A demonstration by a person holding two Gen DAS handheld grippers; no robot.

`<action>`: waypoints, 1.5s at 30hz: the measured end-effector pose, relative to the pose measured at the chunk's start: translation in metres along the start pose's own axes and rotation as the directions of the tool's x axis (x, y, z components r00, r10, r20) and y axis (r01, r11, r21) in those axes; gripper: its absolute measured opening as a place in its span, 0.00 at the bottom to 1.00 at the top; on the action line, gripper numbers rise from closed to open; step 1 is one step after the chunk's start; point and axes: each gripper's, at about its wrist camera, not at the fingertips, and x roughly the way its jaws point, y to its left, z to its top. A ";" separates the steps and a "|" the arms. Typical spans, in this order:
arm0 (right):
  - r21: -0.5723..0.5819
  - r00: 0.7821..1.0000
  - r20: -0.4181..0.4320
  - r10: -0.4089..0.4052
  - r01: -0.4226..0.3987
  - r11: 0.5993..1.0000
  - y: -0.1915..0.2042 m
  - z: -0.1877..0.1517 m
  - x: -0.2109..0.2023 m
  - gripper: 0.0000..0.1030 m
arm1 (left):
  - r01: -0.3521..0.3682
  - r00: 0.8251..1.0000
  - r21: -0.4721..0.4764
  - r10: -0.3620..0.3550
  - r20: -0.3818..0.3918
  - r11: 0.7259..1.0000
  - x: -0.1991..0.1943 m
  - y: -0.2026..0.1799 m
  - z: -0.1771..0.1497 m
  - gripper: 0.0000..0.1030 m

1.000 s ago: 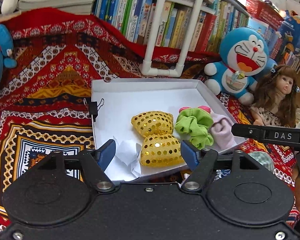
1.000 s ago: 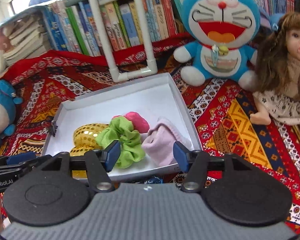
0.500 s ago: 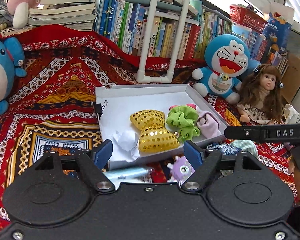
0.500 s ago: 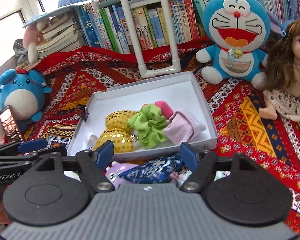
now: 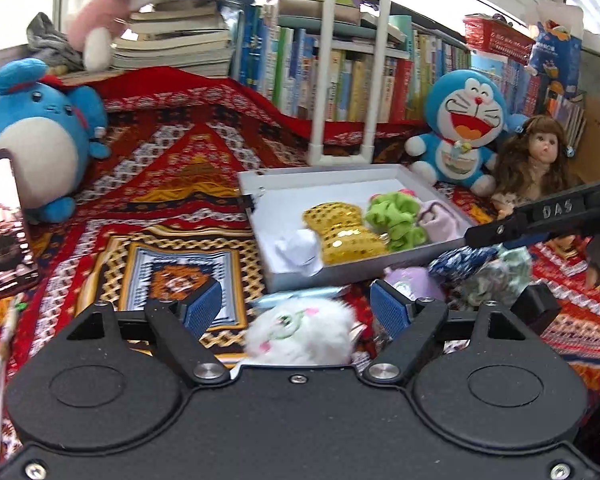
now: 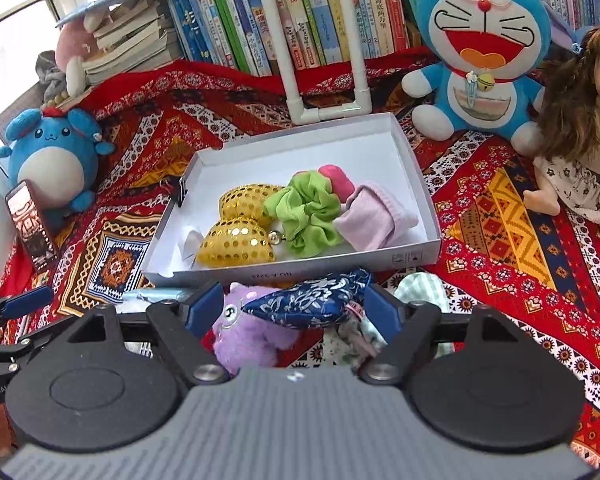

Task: Organize soft objects
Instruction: 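Move the left tool to the white foam cube while the right tool reaches the blue paisley fabric, then close the left tool on the white foam cube while the right tool grips the blue paisley fabric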

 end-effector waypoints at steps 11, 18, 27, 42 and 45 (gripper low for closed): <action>-0.075 0.999 -0.024 -0.044 0.042 0.996 0.012 -0.005 0.010 0.85 | -0.020 1.000 -0.020 0.020 -0.020 1.000 -0.016 0.014 -0.043 0.81; -0.148 0.996 -0.034 -0.088 0.082 0.986 0.022 -0.007 0.020 0.86 | -0.022 1.000 -0.023 0.022 -0.022 0.999 -0.022 0.020 -0.059 0.83; -0.263 0.988 -0.027 -0.153 0.140 0.955 0.036 -0.016 0.033 0.86 | -0.017 0.999 -0.043 0.015 -0.052 0.999 -0.014 0.028 -0.072 0.84; -0.355 0.985 0.081 -0.155 0.174 0.918 0.046 -0.031 0.036 0.86 | -0.051 0.998 0.019 0.051 -0.033 0.999 0.003 0.023 -0.080 0.84; -0.375 0.983 0.104 -0.153 0.181 0.909 0.048 -0.035 0.036 0.86 | -0.042 0.998 0.008 0.043 -0.038 0.999 0.007 0.023 -0.080 0.84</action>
